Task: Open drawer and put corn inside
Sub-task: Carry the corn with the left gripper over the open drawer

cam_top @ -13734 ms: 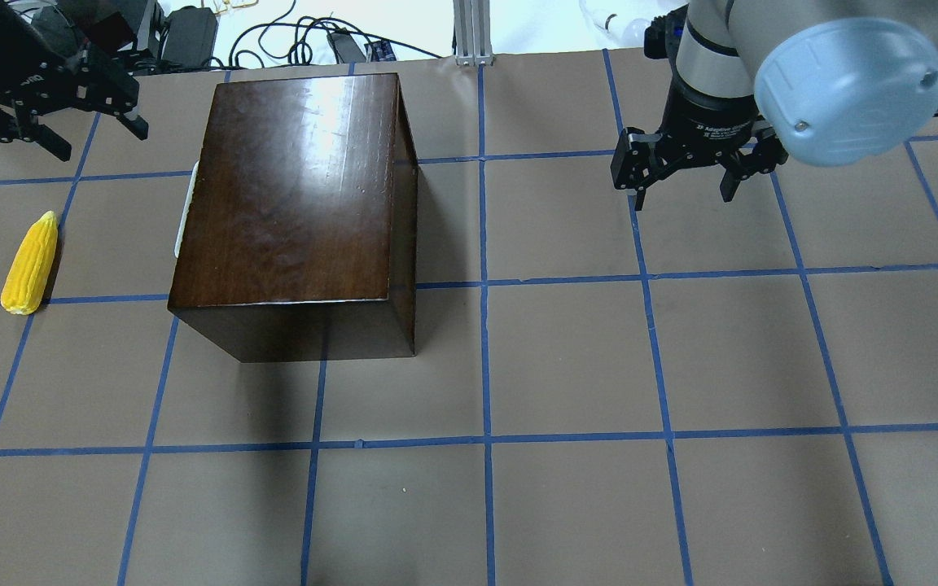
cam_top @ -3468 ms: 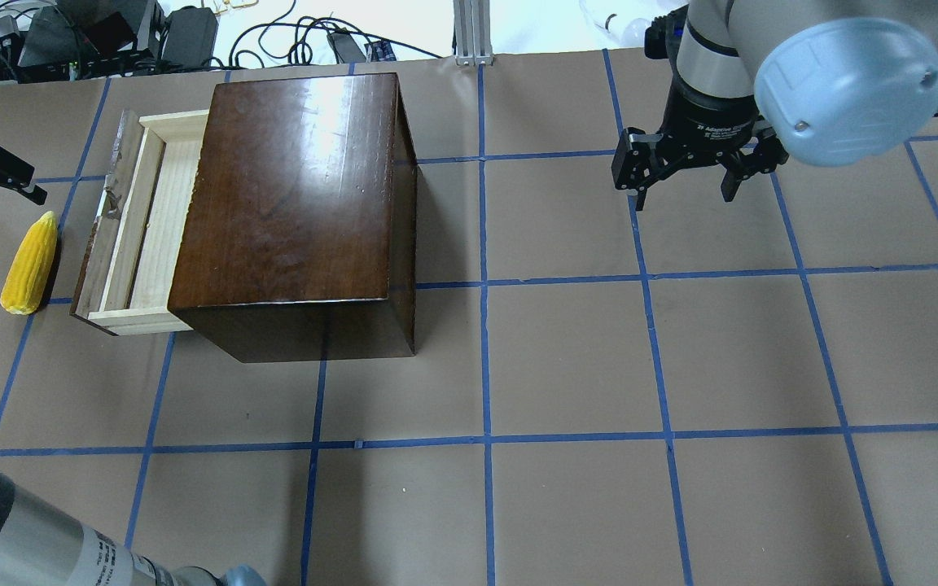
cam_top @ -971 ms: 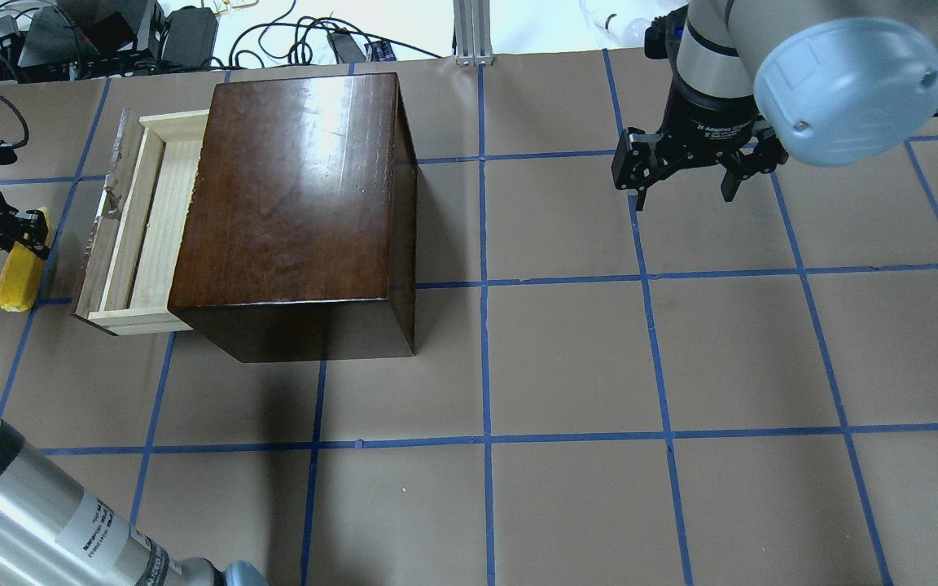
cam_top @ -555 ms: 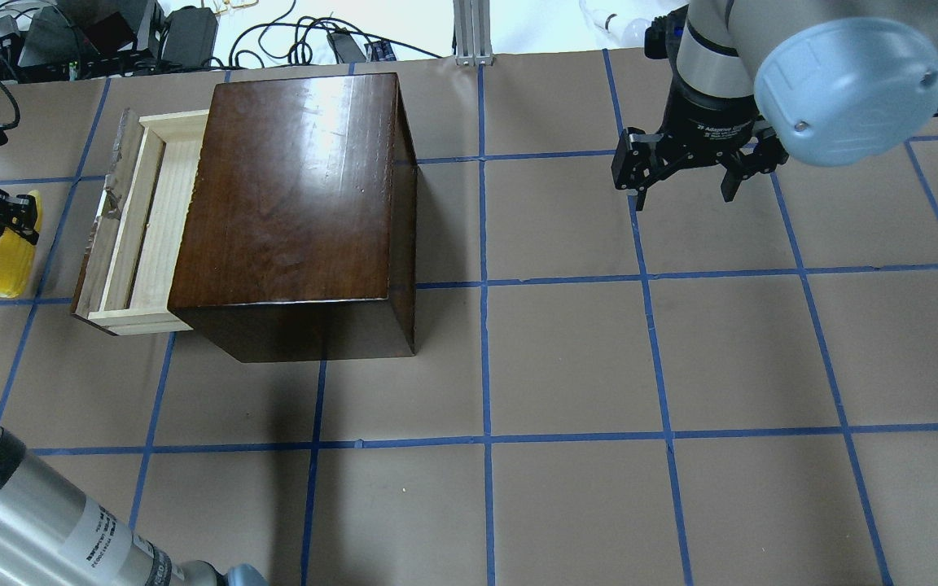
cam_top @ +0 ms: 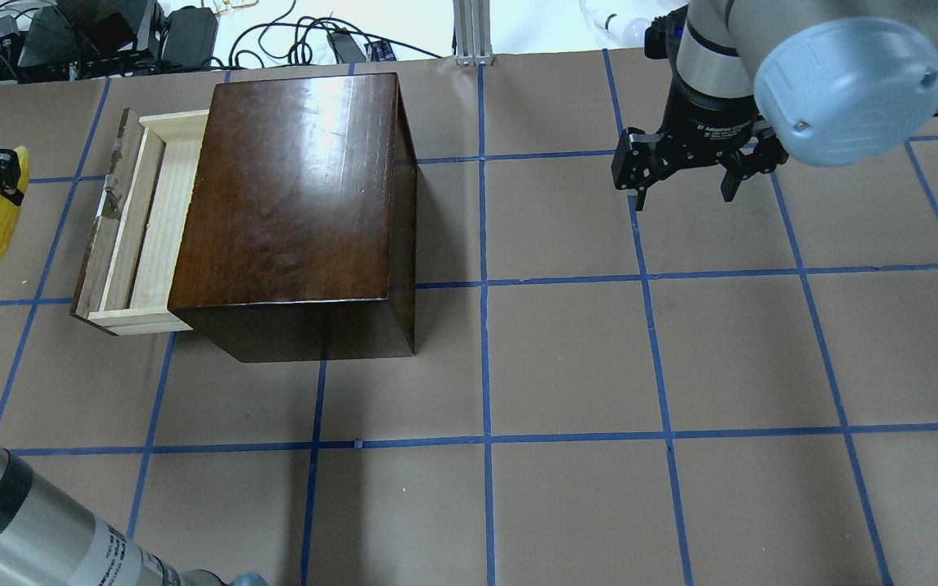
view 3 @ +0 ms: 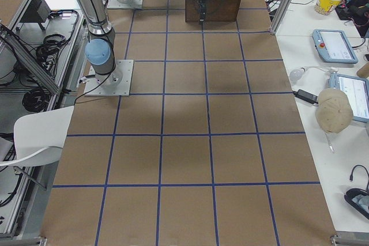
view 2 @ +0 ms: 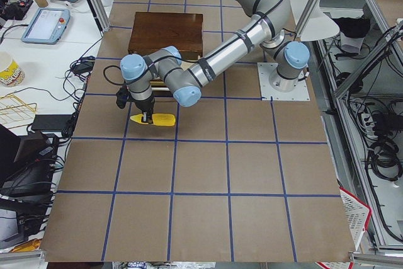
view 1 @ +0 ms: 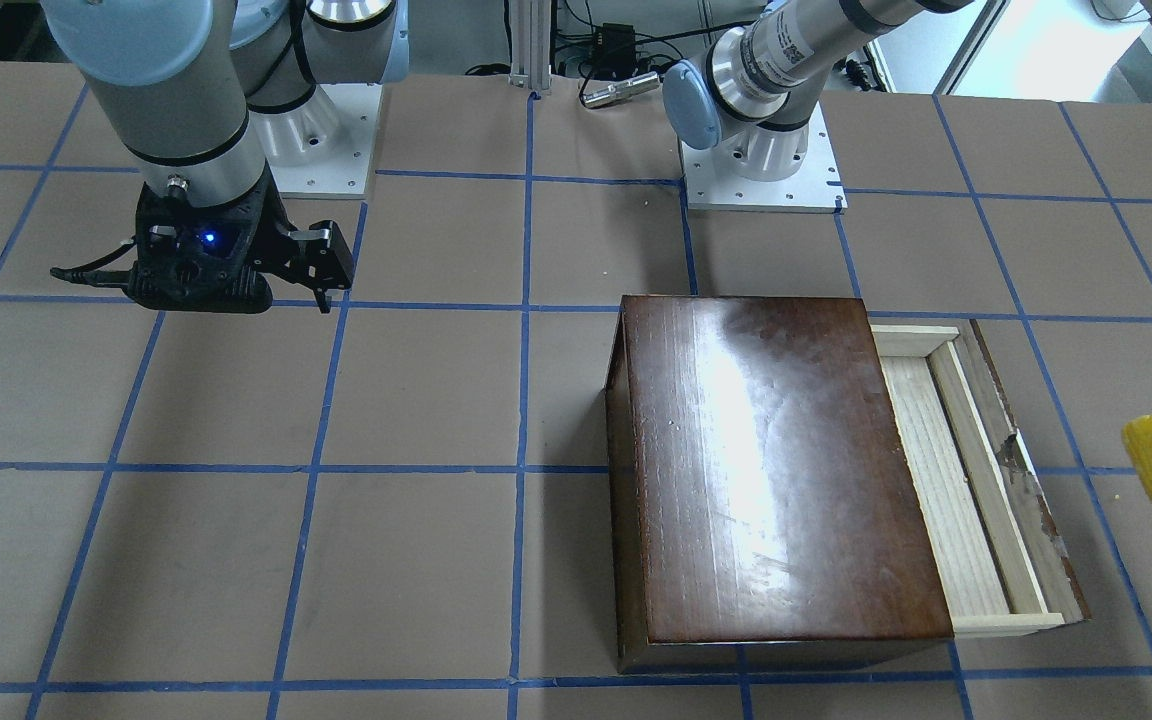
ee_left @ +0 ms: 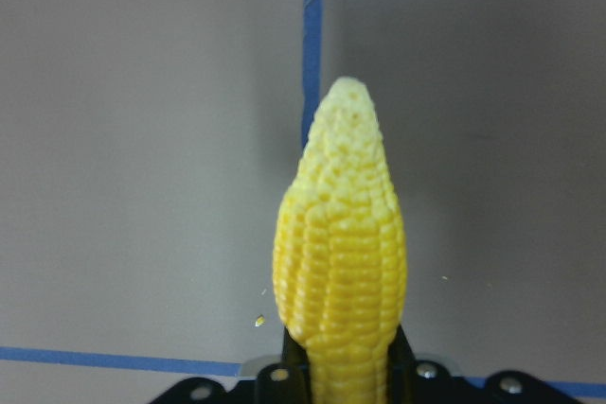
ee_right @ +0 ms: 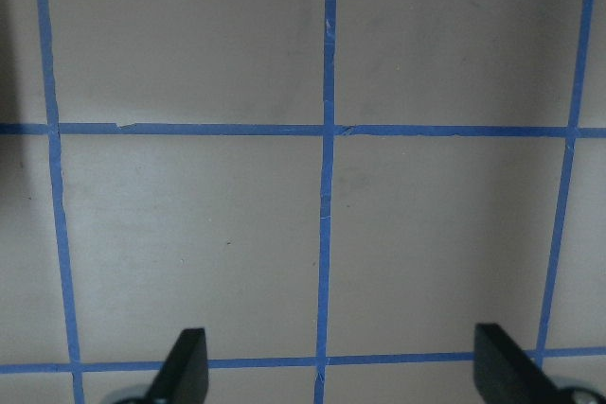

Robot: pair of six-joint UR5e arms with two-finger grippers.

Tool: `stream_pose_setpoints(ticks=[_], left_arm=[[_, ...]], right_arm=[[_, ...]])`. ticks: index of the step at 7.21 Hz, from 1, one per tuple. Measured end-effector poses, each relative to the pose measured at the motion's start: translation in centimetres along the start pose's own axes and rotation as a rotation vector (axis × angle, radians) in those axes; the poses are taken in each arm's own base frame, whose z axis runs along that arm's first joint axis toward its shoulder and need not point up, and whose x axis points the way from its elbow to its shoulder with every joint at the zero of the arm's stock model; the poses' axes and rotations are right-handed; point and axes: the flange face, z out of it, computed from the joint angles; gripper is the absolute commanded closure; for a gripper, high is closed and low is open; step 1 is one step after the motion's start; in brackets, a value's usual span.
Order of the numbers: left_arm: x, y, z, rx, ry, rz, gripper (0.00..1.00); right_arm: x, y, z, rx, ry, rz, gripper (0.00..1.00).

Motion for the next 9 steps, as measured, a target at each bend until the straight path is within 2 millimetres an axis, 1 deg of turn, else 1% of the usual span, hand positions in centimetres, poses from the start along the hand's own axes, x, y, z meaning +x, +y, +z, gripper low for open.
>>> stream_pose_setpoints(ticks=[2,3,5,6,7,9], left_arm=[[2.9,0.6,-5.3,0.001,0.02,0.03,0.97],[4.6,0.7,-7.5,0.008,0.019,0.046,0.97],[8.6,1.0,-10.9,0.028,0.021,0.042,0.97],[10.7,1.2,-12.0,0.033,0.04,0.023,0.97],[12.3,1.1,-12.4,0.035,0.061,-0.004,0.96],[15.6,0.5,-12.1,0.026,0.089,-0.055,0.96]], right_arm=[[0.0,0.0,0.0,0.0,0.0,0.0,0.0],[0.0,0.0,0.0,0.0,0.0,0.0,0.0],[0.0,0.0,0.0,0.0,0.0,0.0,0.0],[0.0,0.0,0.0,0.0,-0.001,0.0,0.0],[0.0,0.0,0.0,0.0,-0.001,0.0,0.0],[0.0,0.0,0.0,0.0,-0.002,0.0,0.0]])
